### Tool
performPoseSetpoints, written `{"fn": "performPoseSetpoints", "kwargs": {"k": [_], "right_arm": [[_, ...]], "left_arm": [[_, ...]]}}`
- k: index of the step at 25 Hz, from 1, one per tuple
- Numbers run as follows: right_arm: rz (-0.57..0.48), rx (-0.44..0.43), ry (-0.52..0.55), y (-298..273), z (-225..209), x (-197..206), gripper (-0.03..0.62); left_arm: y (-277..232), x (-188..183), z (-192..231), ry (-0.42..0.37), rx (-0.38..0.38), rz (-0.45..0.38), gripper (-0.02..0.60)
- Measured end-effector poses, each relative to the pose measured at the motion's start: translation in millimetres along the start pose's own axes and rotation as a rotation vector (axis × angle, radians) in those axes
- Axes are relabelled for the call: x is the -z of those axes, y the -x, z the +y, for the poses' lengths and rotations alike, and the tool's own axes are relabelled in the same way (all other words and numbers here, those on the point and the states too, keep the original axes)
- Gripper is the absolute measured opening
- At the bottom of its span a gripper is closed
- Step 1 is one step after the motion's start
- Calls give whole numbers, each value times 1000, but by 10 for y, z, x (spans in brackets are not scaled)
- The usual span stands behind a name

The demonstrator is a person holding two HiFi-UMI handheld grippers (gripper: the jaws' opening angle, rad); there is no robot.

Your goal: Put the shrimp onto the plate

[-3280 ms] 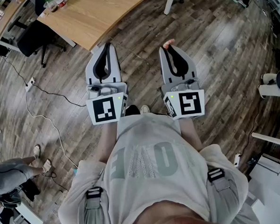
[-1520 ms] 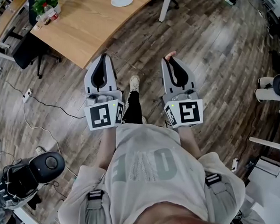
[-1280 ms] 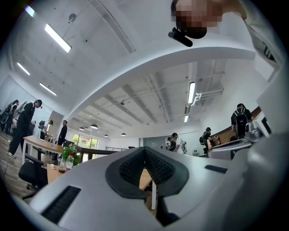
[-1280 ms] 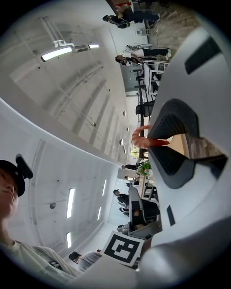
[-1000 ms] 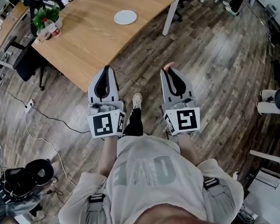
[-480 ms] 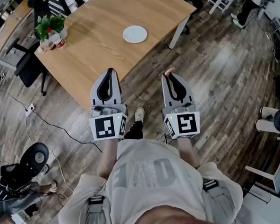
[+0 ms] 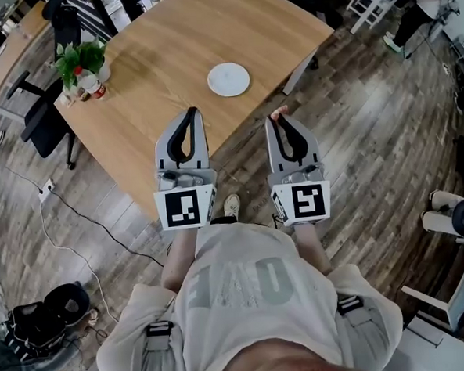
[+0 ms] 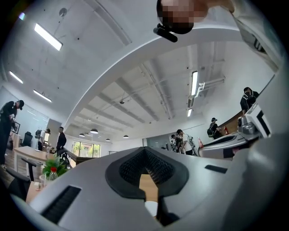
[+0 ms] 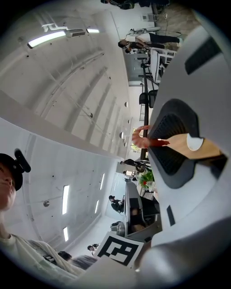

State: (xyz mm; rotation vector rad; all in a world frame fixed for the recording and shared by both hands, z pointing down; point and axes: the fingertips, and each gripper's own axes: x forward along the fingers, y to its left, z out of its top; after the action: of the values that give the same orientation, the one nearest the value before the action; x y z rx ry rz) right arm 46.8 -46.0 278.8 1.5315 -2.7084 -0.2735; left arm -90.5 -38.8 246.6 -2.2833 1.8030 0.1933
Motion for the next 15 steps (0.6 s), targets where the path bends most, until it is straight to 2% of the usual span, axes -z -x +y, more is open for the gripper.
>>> {"fn": "performPoseSetpoints", "kwargs": {"k": [3,7,15], "right_arm": [[-9,2,-6,-144,-127,19,58],[-10,6,-14,-265,-228,62,58],[6,-8,-68,-631,-443,249,58]], "left_arm": [[-151,12,83,6,-13,-24,9],[-269,174,103,57,-2,12,9],[-715,312,-91,53,51,40,9]]}}
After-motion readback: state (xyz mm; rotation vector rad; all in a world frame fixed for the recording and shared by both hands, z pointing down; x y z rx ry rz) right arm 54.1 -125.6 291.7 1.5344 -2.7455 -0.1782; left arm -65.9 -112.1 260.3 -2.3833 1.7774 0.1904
